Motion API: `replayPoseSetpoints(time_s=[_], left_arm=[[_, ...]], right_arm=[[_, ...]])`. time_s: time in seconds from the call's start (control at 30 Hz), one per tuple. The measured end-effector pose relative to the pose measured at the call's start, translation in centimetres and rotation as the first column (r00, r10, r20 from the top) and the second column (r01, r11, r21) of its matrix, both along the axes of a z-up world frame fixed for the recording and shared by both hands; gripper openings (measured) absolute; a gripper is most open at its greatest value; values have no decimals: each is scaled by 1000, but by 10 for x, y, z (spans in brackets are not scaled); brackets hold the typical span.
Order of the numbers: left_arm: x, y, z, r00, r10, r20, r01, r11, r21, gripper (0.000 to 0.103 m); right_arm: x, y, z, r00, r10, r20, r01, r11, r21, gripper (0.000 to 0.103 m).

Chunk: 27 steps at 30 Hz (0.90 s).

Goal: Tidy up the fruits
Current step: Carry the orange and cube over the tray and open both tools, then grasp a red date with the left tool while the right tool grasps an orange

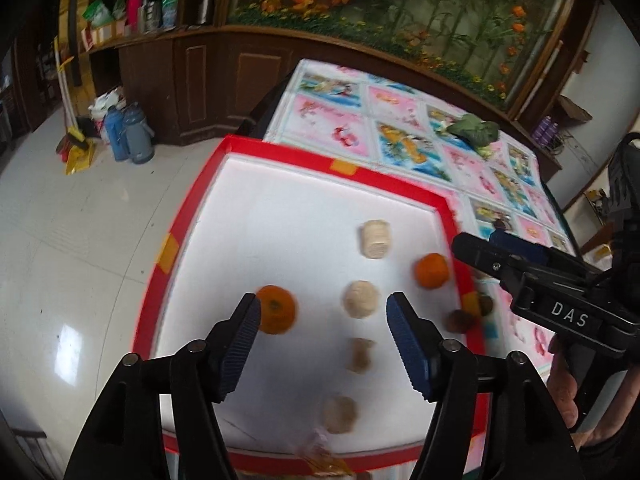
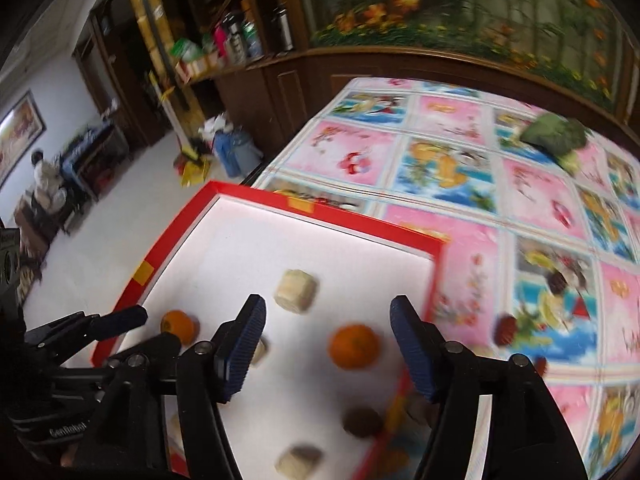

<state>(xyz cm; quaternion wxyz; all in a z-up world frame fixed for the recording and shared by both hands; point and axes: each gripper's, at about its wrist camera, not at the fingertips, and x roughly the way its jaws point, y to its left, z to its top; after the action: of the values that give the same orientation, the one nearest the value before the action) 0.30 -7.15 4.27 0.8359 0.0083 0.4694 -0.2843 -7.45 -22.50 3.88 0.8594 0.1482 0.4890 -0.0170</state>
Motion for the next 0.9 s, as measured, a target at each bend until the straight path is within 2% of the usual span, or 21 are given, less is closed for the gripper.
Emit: replayPoseSetpoints(time_s=[0.17, 0.3, 0.43, 0.53, 0.7, 0.9], left_arm=[[-38, -21, 11, 995, -96, 23, 96, 995, -32, 72], [-61, -48, 10, 981, -195, -18, 194, 979, -58, 72], [-74, -79, 8, 964, -262, -43, 260, 964, -49, 72], [-77, -107, 8, 949, -311, -54, 309, 950, -42, 71], [-71, -174, -8, 932, -355, -70, 357, 933, 29, 69], [-60, -254, -36, 913, -394, -101, 405, 902, 148, 52]], right_arm=[[-45, -33, 5, 995, -95, 1, 95, 995, 8, 74], [-86, -65, -2, 982, -188, -32, 188, 982, -19, 74], [-124, -95, -12, 959, -277, -63, 275, 960, -47, 74], [-155, -119, -20, 945, -319, -77, 317, 948, -34, 74], [-196, -150, -26, 923, -378, -79, 378, 926, -16, 74], [-221, -172, -32, 903, -422, -75, 424, 906, 14, 74]])
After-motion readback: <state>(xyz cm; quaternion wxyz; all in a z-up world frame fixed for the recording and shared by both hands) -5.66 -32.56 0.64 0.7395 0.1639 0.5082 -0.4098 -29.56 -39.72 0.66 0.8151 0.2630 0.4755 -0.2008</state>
